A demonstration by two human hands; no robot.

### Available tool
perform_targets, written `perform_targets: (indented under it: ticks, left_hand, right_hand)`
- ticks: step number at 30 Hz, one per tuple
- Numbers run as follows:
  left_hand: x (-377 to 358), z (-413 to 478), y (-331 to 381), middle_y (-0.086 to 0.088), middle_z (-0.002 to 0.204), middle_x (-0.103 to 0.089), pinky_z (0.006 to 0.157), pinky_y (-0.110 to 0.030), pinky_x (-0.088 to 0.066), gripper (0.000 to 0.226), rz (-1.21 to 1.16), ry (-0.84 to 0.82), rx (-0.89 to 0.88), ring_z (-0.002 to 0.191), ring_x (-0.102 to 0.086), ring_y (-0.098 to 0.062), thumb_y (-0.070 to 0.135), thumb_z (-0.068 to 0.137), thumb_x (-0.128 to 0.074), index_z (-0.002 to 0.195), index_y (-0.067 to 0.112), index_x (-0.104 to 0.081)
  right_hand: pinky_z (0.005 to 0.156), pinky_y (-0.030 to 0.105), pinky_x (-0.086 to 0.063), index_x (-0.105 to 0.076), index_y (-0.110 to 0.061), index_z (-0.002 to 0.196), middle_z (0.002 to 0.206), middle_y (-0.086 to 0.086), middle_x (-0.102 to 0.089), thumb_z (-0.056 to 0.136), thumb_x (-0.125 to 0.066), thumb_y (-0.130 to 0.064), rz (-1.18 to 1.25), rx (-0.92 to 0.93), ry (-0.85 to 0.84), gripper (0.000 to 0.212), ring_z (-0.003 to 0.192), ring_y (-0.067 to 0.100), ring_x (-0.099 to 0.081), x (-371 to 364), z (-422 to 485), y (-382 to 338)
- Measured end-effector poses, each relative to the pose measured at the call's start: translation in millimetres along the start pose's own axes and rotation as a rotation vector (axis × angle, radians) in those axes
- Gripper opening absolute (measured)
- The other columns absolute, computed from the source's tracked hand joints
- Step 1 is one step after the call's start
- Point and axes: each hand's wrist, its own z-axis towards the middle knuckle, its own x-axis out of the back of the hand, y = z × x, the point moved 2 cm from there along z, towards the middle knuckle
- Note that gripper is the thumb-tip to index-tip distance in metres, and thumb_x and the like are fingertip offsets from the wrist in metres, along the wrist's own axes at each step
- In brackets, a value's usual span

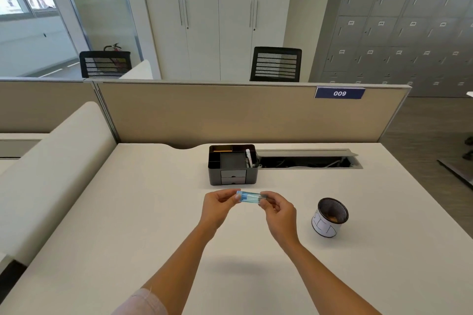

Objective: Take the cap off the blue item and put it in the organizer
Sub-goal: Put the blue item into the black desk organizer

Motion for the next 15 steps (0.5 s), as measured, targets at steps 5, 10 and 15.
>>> perform_targets:
  ticks: [5,10,15]
  left_hand:
    - [-2.9,-0.6,0.9,0.002,0.095,-0.076,0.067,-0.011,-0.054,0.025,-0.049,0.049,-0.044,0.09,-0.07,-0.012,0.021,0.084,-0.071,0.108,0.014,-0.074]
    - [-1.9,1.3,1.5,0.003,0.095,-0.076,0.068,-0.01,-0.055,0.024,-0.071,0.075,-0.07,0.092,-0.069,-0.013,0.021,0.085,-0.071,0.108,0.014,-0.074]
    - [11.7,12.5,-1.2,0.001,0.096,-0.076,0.078,-0.019,-0.058,0.028,0.142,0.014,-0.073,0.088,-0.071,-0.012,0.023,0.086,-0.07,0.112,0.013,-0.073]
  right_hand:
    - [0.067,0.012,-0.056,-0.073,-0.013,0.103,0.09,-0.001,-0.073,0.089,-0.067,-0.006,-0.014,0.021,0.028,0.017,0.083,0.014,-0.07,-4.8,6.0,-5.4]
    - [0.066,0.014,-0.056,-0.072,-0.015,0.102,0.088,-0.004,-0.071,0.088,-0.067,-0.007,0.009,-0.026,0.034,0.016,0.082,0.012,-0.07,-12.6,13.9,-6.5]
    - [0.074,0.022,-0.059,-0.071,-0.02,0.095,0.086,-0.001,-0.074,0.089,-0.066,-0.009,-0.035,-0.127,-0.089,0.014,0.082,0.014,-0.073,-17.6,27.6,3.7]
